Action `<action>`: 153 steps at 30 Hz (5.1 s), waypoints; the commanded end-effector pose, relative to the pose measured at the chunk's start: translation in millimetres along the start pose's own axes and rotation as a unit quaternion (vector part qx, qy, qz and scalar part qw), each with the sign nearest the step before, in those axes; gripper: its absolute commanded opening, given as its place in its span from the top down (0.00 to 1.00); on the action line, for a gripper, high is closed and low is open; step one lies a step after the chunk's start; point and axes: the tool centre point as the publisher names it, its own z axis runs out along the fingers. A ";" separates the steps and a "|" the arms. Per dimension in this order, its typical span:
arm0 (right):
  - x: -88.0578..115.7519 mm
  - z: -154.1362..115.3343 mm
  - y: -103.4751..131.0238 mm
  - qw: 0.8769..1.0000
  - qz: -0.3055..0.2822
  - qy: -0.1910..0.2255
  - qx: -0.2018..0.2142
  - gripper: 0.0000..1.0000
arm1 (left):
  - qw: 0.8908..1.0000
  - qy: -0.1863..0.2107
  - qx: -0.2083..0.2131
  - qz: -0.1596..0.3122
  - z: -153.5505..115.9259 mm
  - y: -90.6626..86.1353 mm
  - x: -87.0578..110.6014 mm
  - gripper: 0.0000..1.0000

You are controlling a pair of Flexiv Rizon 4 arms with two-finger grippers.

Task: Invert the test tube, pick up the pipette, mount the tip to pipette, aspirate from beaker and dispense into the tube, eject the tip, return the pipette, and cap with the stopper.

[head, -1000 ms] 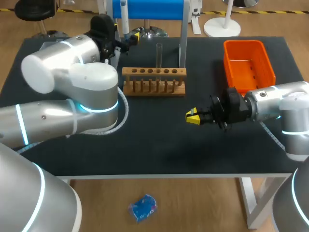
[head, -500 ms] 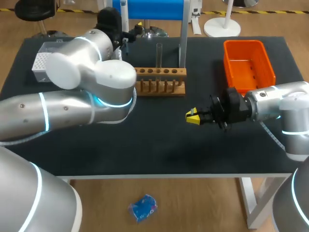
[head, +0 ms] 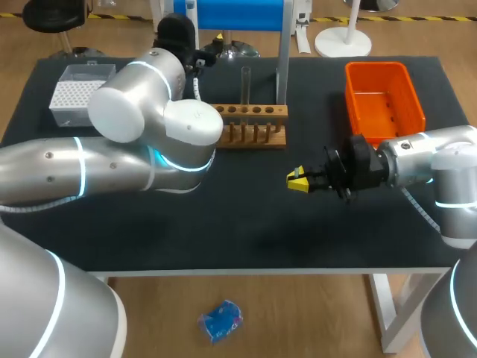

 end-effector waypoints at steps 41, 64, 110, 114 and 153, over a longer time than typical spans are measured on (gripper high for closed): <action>0.4 0.1 0.5 1.000 0.000 0.000 0.001 1.00 | 0.996 -0.070 -0.054 0.005 58.5 1.2 -46.7 0.53; 0.4 0.1 0.5 1.000 0.000 0.000 0.001 1.00 | 0.995 -0.078 -0.058 0.002 69.5 3.0 -51.3 0.56; 0.4 0.1 0.5 1.000 0.000 0.000 0.001 1.00 | 0.994 -0.101 -0.043 0.005 59.6 -28.2 -54.0 1.00; 0.4 0.1 0.5 1.000 0.000 0.000 0.001 1.00 | 0.994 -0.103 -0.037 0.009 58.8 -35.3 -53.9 1.00; 0.4 0.1 0.5 1.000 0.000 0.000 0.001 1.00 | 0.938 0.346 0.012 0.036 -90.7 -67.0 26.8 1.00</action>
